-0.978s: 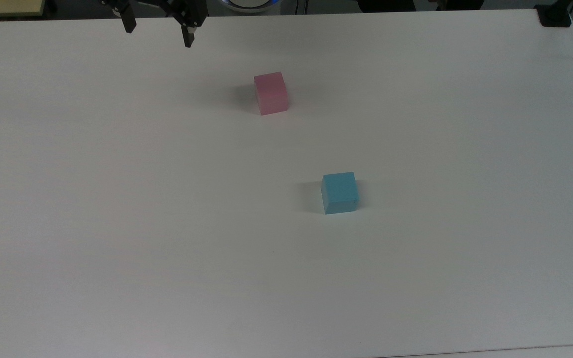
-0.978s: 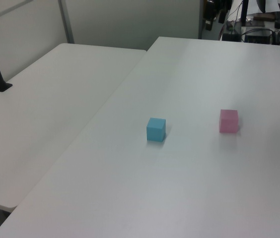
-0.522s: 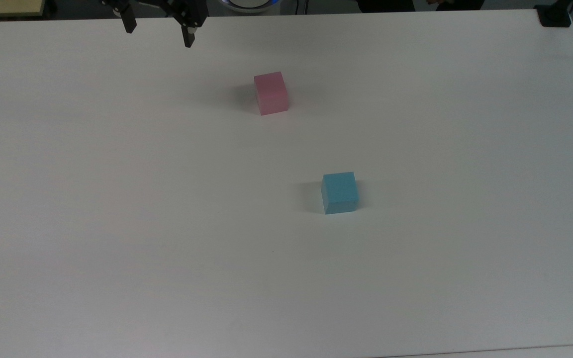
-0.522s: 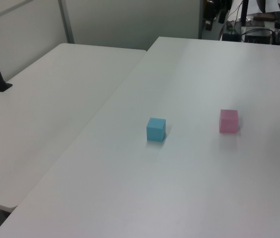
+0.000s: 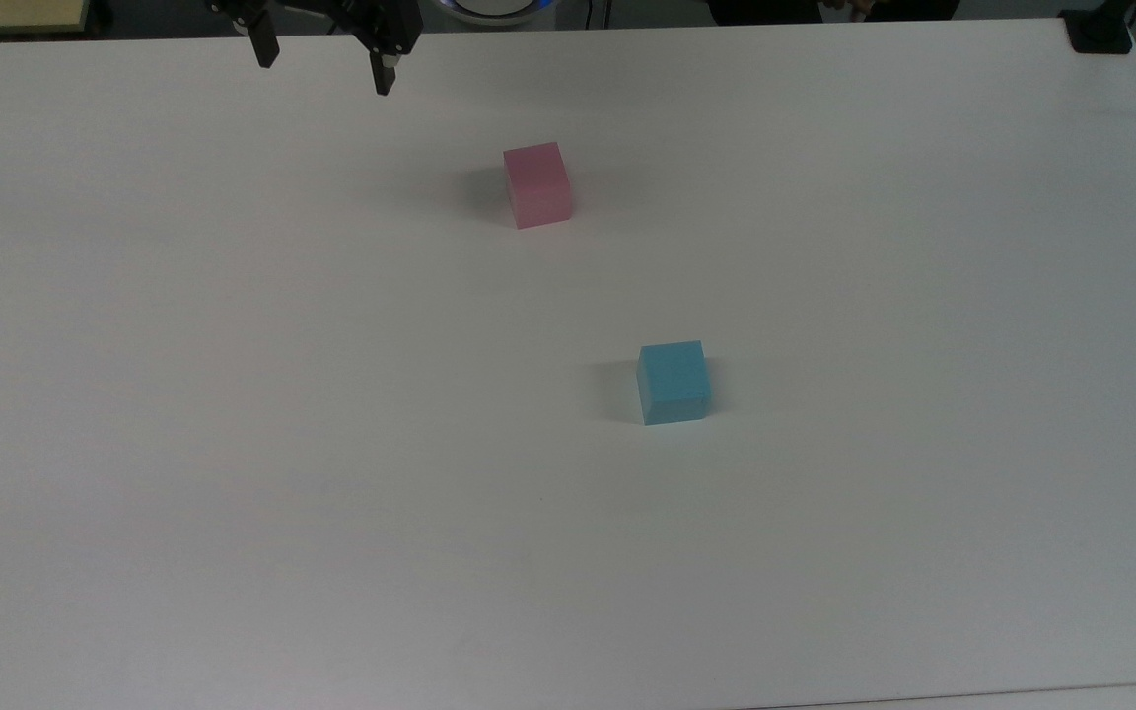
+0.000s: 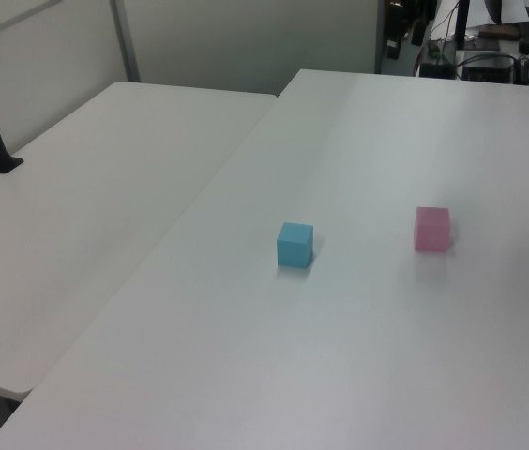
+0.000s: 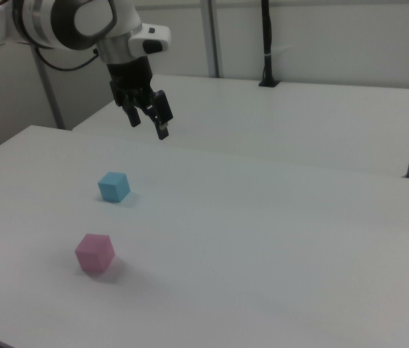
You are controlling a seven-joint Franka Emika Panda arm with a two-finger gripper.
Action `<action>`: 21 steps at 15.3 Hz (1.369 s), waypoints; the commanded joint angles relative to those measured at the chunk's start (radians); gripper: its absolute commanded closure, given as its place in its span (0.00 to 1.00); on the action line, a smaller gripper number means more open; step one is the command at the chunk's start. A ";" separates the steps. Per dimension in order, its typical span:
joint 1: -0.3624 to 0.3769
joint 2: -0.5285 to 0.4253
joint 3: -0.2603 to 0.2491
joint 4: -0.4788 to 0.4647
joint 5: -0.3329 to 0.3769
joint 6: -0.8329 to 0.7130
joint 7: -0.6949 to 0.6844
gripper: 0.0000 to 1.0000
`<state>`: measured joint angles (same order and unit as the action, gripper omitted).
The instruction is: Put blue cube on pink cube
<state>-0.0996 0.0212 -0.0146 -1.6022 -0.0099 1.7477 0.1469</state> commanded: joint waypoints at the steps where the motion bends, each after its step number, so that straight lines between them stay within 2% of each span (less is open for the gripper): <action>1: 0.009 -0.012 0.004 -0.015 -0.016 -0.011 0.016 0.00; 4: 0.006 -0.012 0.007 -0.007 -0.015 -0.034 -0.100 0.00; 19: 0.006 -0.012 0.008 -0.005 -0.019 -0.076 -0.104 0.00; 21: 0.008 -0.009 0.024 -0.004 -0.030 -0.079 -0.112 0.00</action>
<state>-0.0994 0.0212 -0.0067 -1.6023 -0.0111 1.6955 0.0597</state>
